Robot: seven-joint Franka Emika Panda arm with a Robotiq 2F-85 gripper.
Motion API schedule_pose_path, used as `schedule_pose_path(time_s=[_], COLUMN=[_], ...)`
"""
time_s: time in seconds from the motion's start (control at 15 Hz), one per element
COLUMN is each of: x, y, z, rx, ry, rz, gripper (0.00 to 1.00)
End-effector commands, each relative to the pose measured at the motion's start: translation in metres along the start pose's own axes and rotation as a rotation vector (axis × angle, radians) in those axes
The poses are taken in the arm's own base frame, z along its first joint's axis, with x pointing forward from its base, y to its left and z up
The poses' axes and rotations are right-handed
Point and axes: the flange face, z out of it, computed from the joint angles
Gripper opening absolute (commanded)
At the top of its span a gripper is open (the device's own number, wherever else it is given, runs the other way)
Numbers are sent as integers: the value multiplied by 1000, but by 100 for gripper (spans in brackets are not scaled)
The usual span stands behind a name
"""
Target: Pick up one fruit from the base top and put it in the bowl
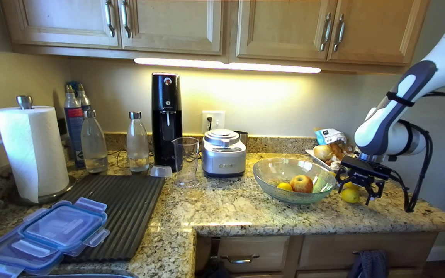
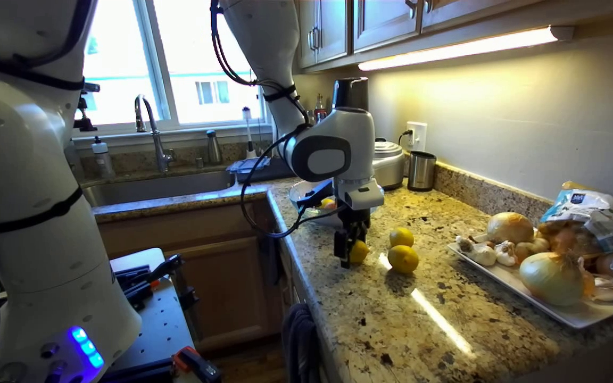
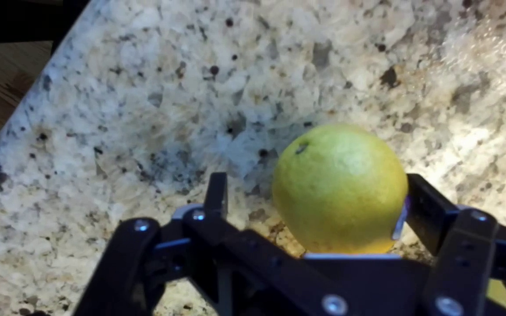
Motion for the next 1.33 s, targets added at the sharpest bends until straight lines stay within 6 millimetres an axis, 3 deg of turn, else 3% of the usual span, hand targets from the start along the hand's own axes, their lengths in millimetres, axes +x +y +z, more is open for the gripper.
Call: schedule_pose_path(time_s=[0.0, 0.27, 0.4, 0.73, 1.0, 1.27], x=[3, 6, 6, 3, -2, -13], y=[2, 1, 3, 12, 15, 5], z=[1, -2, -5, -24, -54, -88], rx=[25, 44, 45, 47, 73, 123], ry=[-4, -5, -8, -22, 8, 54], rz=[4, 13, 12, -19, -69, -134], gripper=[72, 45, 37, 36, 36, 36])
